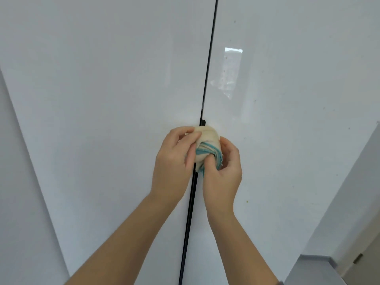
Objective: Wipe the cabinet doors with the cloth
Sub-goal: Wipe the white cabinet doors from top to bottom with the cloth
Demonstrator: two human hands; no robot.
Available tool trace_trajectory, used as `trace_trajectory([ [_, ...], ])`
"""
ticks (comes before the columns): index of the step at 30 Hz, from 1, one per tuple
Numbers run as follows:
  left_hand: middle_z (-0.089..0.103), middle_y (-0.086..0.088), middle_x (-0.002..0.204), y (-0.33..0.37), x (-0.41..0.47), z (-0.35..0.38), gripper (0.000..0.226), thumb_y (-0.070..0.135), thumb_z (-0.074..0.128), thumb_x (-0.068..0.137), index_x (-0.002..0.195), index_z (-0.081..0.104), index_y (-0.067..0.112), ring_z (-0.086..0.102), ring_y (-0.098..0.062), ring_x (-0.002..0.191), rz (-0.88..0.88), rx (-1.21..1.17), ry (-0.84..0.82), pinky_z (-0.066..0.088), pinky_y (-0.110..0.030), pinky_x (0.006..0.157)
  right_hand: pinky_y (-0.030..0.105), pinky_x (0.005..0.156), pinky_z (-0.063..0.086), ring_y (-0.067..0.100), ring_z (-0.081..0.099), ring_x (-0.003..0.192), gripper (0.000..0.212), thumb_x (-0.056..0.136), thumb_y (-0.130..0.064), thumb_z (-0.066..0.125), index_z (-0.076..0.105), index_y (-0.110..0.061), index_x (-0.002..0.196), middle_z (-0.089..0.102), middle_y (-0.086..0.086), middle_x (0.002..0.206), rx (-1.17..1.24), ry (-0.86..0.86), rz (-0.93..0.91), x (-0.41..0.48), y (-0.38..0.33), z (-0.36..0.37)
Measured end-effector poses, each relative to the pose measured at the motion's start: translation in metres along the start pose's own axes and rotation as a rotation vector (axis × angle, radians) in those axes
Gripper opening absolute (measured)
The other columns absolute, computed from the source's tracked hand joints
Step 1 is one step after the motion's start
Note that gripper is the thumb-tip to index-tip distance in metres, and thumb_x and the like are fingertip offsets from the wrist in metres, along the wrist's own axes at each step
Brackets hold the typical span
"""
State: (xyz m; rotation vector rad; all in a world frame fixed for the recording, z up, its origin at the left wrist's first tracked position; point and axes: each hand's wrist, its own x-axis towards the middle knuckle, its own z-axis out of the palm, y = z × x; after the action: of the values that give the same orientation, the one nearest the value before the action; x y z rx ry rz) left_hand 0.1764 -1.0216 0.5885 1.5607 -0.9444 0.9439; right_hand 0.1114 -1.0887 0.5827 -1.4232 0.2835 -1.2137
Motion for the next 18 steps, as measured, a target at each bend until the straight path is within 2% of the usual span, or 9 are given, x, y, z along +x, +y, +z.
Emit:
trace_trajectory([
  [5, 0.063, 0.002, 0.108, 0.009, 0.027, -0.001, 0.019, 0.004, 0.059, 0.093, 0.107, 0.072, 0.008, 0.06, -0.006, 0.095, -0.098, -0.05, 0.003, 0.047, -0.012, 0.086, 0.033, 0.09, 0.053, 0.007, 0.06, 0.106, 0.05, 0.088, -0.004, 0.051, 0.053, -0.029, 0.132, 0.062, -0.011, 0.119, -0.181, -0.12, -0.084, 0.013, -0.01, 0.0],
  [10, 0.066, 0.006, 0.108, -0.011, 0.021, 0.005, 0.023, 0.003, 0.058, 0.094, 0.11, 0.071, 0.012, 0.061, -0.003, 0.099, -0.151, -0.079, -0.023, 0.052, -0.022, 0.087, 0.013, 0.09, 0.045, -0.005, 0.051, 0.109, 0.054, 0.089, -0.004, 0.051, 0.05, -0.03, 0.136, 0.054, -0.015, 0.126, -0.332, -0.163, -0.161, 0.016, -0.005, 0.003],
  [15, 0.065, 0.002, 0.108, -0.035, -0.022, 0.016, 0.024, 0.002, 0.056, 0.092, 0.109, 0.071, 0.006, 0.062, -0.006, 0.099, -0.083, -0.084, -0.031, 0.052, -0.023, 0.085, 0.02, 0.091, 0.049, 0.002, 0.055, 0.112, 0.056, 0.083, 0.004, 0.055, 0.053, -0.026, 0.13, 0.057, -0.017, 0.122, -0.347, -0.12, -0.186, -0.004, 0.033, -0.003],
  [18, 0.065, -0.004, 0.107, -0.052, -0.053, 0.026, 0.024, 0.007, 0.052, 0.095, 0.108, 0.071, 0.001, 0.064, -0.014, 0.101, -0.05, -0.062, -0.034, 0.053, -0.025, 0.087, 0.013, 0.087, 0.047, 0.002, 0.056, 0.111, 0.056, 0.082, 0.007, 0.057, 0.055, -0.025, 0.127, 0.058, -0.016, 0.119, -0.333, -0.091, -0.188, -0.02, 0.065, -0.007],
])
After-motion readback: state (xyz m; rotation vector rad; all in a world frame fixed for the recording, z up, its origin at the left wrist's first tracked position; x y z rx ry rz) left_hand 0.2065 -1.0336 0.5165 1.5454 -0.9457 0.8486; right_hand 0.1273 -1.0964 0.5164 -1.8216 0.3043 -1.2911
